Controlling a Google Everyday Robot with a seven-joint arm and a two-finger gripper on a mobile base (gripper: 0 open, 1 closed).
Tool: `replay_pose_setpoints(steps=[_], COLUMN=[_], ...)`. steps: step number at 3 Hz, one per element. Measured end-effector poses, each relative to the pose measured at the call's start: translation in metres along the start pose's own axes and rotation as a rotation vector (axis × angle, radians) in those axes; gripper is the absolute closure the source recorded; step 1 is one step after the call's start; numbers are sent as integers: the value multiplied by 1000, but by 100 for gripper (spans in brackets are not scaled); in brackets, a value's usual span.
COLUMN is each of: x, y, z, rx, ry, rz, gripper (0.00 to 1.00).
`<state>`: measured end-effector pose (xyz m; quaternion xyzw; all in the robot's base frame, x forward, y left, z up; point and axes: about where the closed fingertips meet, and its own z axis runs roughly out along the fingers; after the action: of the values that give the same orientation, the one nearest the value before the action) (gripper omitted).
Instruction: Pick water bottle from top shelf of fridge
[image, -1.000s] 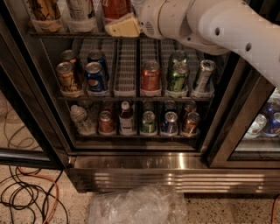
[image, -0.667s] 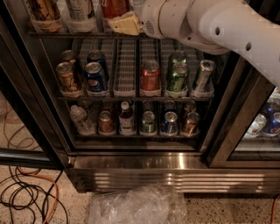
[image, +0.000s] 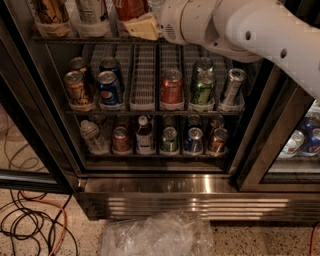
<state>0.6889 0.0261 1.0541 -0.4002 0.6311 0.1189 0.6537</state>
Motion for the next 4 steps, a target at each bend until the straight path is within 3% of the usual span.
replay_pose_setpoints(steps=[1,2,4], x=[0,-5,-3], y=[0,0,-3], z=[0,2,2], rx=[0,-1,9], ry=[0,-5,-9], rz=[0,-7,-14], gripper=[89,100,100])
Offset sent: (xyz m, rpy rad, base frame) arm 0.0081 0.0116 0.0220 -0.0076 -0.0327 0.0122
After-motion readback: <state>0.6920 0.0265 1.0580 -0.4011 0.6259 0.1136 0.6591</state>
